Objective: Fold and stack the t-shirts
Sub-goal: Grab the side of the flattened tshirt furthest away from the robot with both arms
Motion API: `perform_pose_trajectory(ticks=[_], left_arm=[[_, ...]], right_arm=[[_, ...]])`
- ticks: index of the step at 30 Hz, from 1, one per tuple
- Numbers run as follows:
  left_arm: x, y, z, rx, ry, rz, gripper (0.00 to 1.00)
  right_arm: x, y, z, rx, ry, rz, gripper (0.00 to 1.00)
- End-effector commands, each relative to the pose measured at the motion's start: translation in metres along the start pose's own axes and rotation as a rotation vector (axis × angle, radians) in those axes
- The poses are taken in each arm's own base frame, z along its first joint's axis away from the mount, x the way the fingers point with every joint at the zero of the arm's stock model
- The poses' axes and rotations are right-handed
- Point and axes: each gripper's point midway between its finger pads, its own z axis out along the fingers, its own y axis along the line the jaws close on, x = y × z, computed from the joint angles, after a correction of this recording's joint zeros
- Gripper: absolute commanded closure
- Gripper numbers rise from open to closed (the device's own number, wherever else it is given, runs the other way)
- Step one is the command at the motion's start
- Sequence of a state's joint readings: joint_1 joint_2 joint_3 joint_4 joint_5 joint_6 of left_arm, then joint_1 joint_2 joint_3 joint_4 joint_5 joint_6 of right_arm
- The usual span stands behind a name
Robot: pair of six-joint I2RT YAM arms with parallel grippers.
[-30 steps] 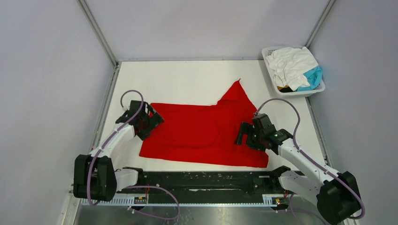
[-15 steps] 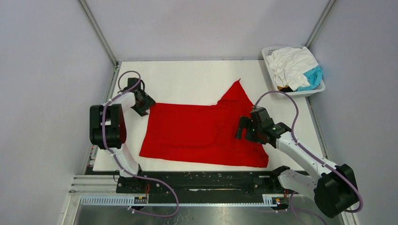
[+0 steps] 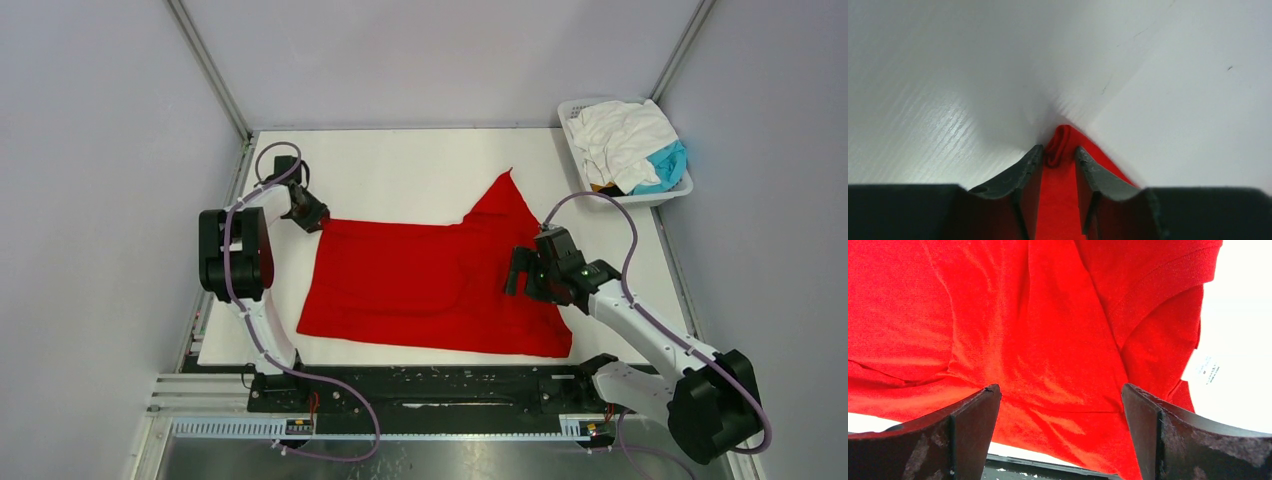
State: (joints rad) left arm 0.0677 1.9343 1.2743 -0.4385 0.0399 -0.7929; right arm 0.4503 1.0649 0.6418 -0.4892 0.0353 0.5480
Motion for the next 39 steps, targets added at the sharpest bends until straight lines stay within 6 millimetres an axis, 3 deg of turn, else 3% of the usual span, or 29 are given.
perform_pose_trajectory(ticks=[1, 4, 9, 12, 14, 29, 35, 39], left_arm=[[-0.009, -0.013, -0.004, 0.043, -0.001, 0.002, 0.73], [-0.008, -0.012, -0.01, 0.04, -0.006, 0.007, 0.81], [-0.008, -0.01, -0.026, 0.028, -0.008, 0.023, 0.83], [-0.011, -0.01, -0.03, 0.016, -0.005, 0.045, 0.95], [-0.01, -0.009, -0.031, -0.002, 0.011, 0.056, 0.99], [-0.018, -0.019, -0.012, -0.034, 0.076, 0.077, 0.91], [-0.018, -0.022, -0.008, -0.028, 0.09, 0.08, 0.81], [-0.018, -0.024, -0.005, -0.026, 0.098, 0.08, 0.8]], right_arm=[[-0.016, -0.001, -0.004, 0.026, -0.037, -0.009, 0.01], [-0.019, -0.002, -0.001, 0.04, -0.031, -0.008, 0.01], [-0.027, 0.001, 0.005, 0.063, -0.012, -0.008, 0.01], [-0.034, 0.006, 0.01, 0.069, -0.002, -0.005, 0.01], [-0.039, 0.009, 0.013, 0.071, 0.002, -0.006, 0.01], [-0.054, 0.013, 0.027, 0.107, 0.025, -0.012, 0.01], [-0.063, 0.012, 0.026, 0.12, 0.013, -0.017, 0.01], [-0.061, 0.01, 0.027, 0.127, 0.021, -0.018, 0.01]])
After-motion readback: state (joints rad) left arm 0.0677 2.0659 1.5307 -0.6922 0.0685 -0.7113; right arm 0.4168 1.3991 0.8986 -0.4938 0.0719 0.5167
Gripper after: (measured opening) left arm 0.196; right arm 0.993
